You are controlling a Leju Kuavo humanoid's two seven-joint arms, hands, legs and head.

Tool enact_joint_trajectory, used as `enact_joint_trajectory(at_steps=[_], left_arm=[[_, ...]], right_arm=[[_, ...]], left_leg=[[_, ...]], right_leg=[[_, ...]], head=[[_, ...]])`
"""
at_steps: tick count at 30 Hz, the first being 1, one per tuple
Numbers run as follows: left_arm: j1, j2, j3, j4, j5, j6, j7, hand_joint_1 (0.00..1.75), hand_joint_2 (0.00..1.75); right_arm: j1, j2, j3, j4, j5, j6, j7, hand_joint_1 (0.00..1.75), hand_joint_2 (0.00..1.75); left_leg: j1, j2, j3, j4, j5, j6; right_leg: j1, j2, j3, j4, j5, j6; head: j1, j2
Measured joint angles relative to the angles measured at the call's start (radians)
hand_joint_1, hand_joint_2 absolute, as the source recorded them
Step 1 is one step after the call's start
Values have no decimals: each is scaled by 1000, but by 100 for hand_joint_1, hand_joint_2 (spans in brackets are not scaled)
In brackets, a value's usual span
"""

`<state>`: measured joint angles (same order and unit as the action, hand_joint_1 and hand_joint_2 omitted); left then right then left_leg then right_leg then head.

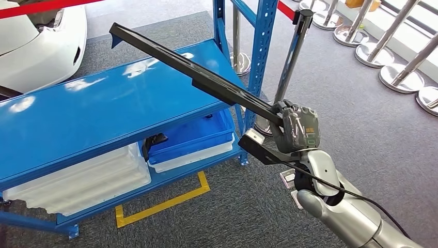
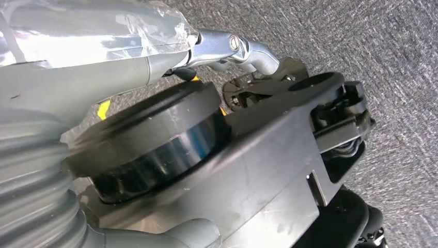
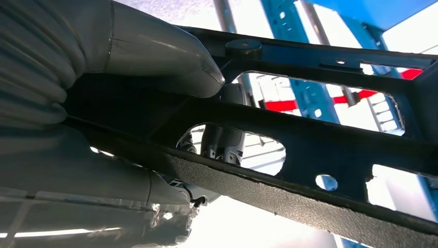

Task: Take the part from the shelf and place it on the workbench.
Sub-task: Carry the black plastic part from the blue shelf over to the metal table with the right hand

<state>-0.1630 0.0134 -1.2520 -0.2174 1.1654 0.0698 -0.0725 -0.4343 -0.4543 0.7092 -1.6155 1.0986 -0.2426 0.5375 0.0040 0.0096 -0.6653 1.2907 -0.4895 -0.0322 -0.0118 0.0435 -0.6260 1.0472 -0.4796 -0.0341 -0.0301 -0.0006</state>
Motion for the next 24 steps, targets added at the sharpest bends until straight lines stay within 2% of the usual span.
enact_joint_trajectory(at_steps=[1,3,4,5,7,9,11,12,13,14,15,17,19,20,22,24], left_arm=[[0,0,0,0,0,0,0,0,175],[0,1,0,0,0,0,0,0,175],[0,1,0,0,1,0,1,0,175],[0,2,0,0,1,0,3,0,175],[0,1,0,0,1,-2,6,0,175],[-2,-1,0,0,1,-3,7,0,175],[-1,-2,0,0,1,-4,8,0,175],[0,-2,0,0,1,-4,8,0,175],[1,-2,0,0,1,-4,9,0,175],[2,-2,0,0,1,-4,9,0,175],[2,-2,0,0,1,-4,9,0,175],[1,-2,0,0,1,-5,10,0,175],[0,-2,0,0,1,-5,10,0,175],[0,-2,0,0,1,-5,10,0,175],[-1,-2,0,0,1,-5,10,0,175],[-2,-2,0,0,1,-5,10,0,175]], right_arm=[[0,0,0,0,0,0,0,175,175],[-1,0,0,0,0,1,1,175,175],[-2,0,0,0,1,2,3,175,175],[-2,0,0,0,2,3,6,175,175],[-2,-2,0,0,4,3,11,175,175],[-2,-4,-1,0,6,4,13,175,175],[-3,-6,-2,-1,6,4,13,175,175],[-2,-6,-3,-1,6,4,13,175,175],[0,-6,-3,-1,6,5,13,175,175],[1,-6,-3,0,6,5,13,175,175],[2,-7,-3,0,6,5,13,175,175],[1,-7,-3,0,6,6,13,175,175],[0,-7,-4,-2,6,6,13,175,175],[0,-8,-4,-2,6,6,13,175,175],[0,-8,-5,-3,6,6,14,175,175],[0,-8,-6,-3,6,6,14,175,175]], left_leg=[[-2,-9,25,-57,38,8],[-5,-50,76,-179,97,27],[-7,-64,91,-219,110,34],[-9,-70,96,-237,112,37],[-9,-50,101,-259,117,40],[-5,-31,109,-287,129,44],[-4,-13,113,-301,138,48],[-4,-4,111,-300,138,49],[-4,6,110,-298,138,49],[-3,15,109,-296,137,48],[-2,25,108,-293,134,46],[-1,43,107,-281,125,38],[-5,57,103,-264,114,27],[-7,64,102,-259,110,23],[-8,76,102,-255,107,14],[-3,55,96,-227,82,3]], right_leg=[[1,9,1,0,1,0],[1,26,-1,0,3,2],[-1,34,-5,0,5,5],[-5,40,-10,0,9,11],[-9,50,-16,-2,16,23],[-4,25,-29,18,-1,34],[-1,-15,-70,108,-55,44],[-3,-25,-97,168,-82,48],[-5,-30,-116,214,-97,52],[-7,-34,-121,230,-94,56],[-10,-39,-109,211,-75,59],[-12,-64,-45,97,-21,62],[-7,-85,-1,11,2,51],[-4,-86,2,0,-1,42],[-2,-68,-2,0,2,24],[-5,-53,-3,-4,6,13]], head=[[-4,0],[-9,0],[-9,0],[-9,0],[-12,0],[-7,0],[7,0],[14,0],[19,0],[25,0],[31,0],[42,0],[49,0],[49,0],[42,0],[36,0]])
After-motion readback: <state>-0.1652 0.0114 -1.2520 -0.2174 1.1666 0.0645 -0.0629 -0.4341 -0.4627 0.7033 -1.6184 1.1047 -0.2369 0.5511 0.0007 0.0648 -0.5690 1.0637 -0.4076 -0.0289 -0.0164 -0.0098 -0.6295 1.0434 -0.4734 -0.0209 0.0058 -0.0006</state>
